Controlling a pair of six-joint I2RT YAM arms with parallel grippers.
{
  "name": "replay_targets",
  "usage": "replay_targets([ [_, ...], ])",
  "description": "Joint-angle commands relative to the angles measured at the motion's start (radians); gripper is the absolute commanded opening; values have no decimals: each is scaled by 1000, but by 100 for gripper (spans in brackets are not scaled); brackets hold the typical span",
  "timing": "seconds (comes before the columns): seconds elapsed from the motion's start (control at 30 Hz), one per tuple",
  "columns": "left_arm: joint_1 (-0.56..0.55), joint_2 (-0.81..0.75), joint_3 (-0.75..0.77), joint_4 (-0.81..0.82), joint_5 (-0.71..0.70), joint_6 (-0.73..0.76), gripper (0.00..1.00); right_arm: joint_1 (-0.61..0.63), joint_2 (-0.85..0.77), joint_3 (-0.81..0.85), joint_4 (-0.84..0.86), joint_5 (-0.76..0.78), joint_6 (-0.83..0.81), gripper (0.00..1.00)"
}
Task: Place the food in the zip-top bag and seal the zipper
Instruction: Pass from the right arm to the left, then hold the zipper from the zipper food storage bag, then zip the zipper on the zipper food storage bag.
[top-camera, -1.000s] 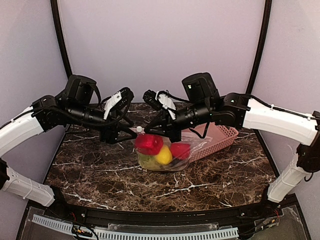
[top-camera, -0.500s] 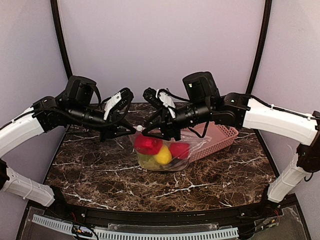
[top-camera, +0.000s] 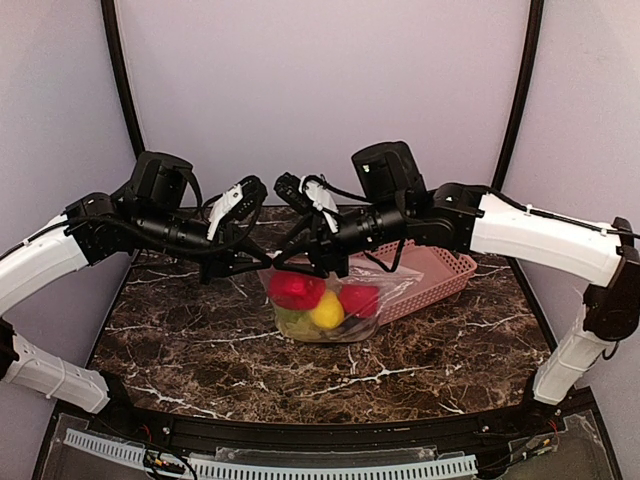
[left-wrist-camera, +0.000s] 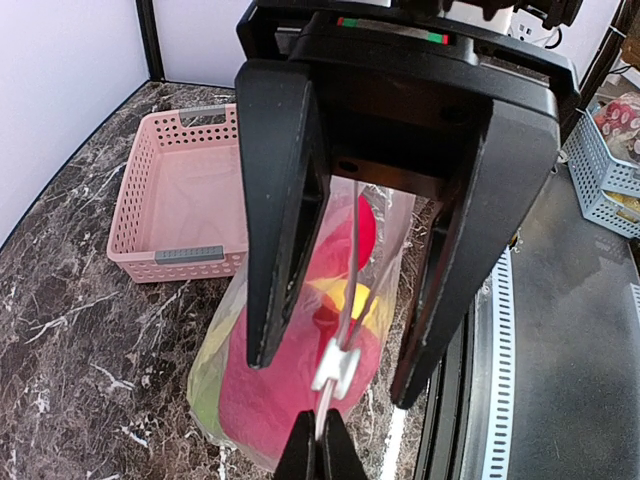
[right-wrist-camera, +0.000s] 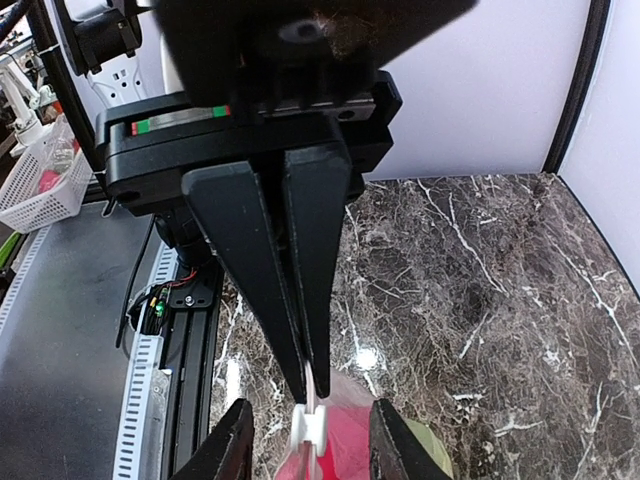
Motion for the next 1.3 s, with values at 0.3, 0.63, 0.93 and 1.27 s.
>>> replay_targets([
  [0.3, 5, -29, -14, 25, 8, 13, 1, 1, 25, 38, 12, -4, 2, 0],
  [0.63, 12, -42, -18, 33, -97, 1, 1, 0, -45, -27, 29, 170, -10, 0],
  [0.93, 67, -52, -25, 61, -149, -32, 1, -23, -112, -90, 8, 276, 14, 0],
  [1.27, 115, -36, -21, 64, -139, -45, 1, -42, -188, -143, -30, 272, 33, 0],
])
